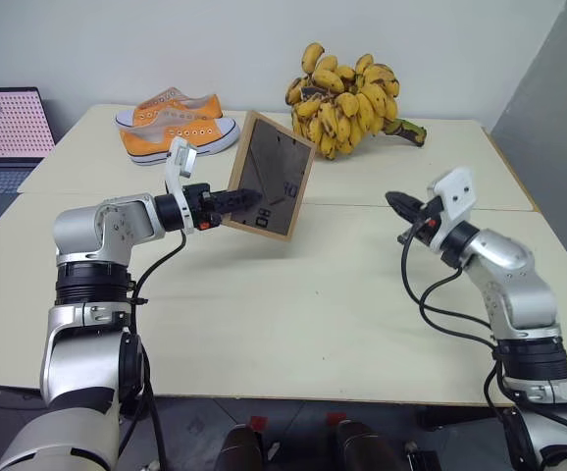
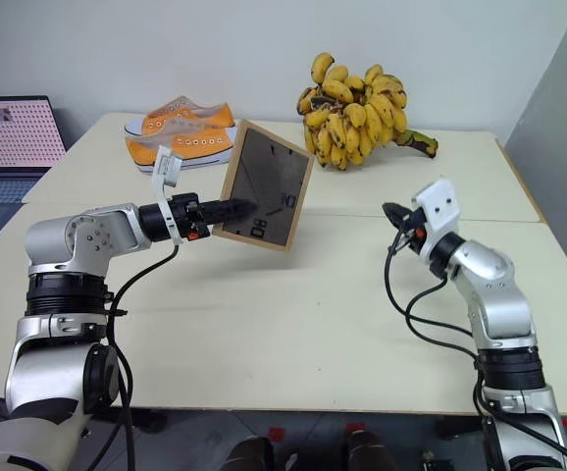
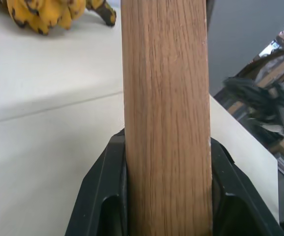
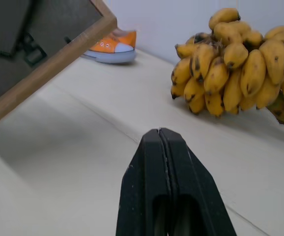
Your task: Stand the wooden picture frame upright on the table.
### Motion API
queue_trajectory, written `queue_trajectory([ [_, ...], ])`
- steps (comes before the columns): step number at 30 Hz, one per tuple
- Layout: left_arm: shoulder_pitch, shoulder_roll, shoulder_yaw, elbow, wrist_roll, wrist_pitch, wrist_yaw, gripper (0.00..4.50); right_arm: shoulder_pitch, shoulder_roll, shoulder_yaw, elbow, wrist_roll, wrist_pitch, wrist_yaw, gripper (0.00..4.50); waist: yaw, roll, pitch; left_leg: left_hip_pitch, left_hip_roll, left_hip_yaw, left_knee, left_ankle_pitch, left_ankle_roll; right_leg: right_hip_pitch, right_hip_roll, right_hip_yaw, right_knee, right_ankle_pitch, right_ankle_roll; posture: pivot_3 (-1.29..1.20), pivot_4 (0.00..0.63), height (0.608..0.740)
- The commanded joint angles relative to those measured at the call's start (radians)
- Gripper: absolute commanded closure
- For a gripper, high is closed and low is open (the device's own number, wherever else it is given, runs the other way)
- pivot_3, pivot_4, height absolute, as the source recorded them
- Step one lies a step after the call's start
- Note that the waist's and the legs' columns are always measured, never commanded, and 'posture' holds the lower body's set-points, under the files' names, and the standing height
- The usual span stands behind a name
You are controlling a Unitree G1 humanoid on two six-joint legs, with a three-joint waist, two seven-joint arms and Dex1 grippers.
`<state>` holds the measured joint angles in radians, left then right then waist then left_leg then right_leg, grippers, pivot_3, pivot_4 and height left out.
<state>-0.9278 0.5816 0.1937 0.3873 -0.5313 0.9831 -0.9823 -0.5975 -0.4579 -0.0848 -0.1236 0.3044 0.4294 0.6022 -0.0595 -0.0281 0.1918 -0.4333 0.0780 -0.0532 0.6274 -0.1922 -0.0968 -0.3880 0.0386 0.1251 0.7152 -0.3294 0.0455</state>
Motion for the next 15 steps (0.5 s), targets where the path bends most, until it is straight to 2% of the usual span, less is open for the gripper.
queue_trajectory([
  [1, -0.005, 0.007, 0.028, -0.095, -0.052, -0.004, -0.001, 3.2, -0.13, 0.035, -0.04, -0.178, 0.132, 0.153, -0.072, 3.75, 0.0, 0.001, 0.001, 0.0, 0.0, 0.0, 0.0, 0.0, 0.0, 0.0, 0.0, 0.0, 0.0, 0.0, 0.0, 0.0, 0.15, 0.74],
  [4, 0.011, 0.013, 0.012, -0.129, -0.064, -0.002, -0.011, 3.2, -0.184, 0.078, -0.044, -0.236, 0.202, 0.241, -0.121, 3.09, 0.002, 0.002, 0.001, 0.0, 0.0, 0.0, 0.0, 0.0, 0.0, 0.0, 0.0, -0.001, 0.0, 0.0, 0.0, 0.0, 0.15, 0.74],
  [15, 0.014, -0.018, 0.0, -0.311, -0.17, 0.1, 0.025, 3.2, -0.211, 0.165, 0.039, -0.176, 0.208, 0.217, -0.131, 3.09, 0.006, 0.002, 0.001, -0.001, 0.0, 0.0, 0.0, 0.0, 0.0, 0.0, 0.0, -0.001, 0.0, 0.0, 0.0, 0.0, 0.15, 0.74],
])
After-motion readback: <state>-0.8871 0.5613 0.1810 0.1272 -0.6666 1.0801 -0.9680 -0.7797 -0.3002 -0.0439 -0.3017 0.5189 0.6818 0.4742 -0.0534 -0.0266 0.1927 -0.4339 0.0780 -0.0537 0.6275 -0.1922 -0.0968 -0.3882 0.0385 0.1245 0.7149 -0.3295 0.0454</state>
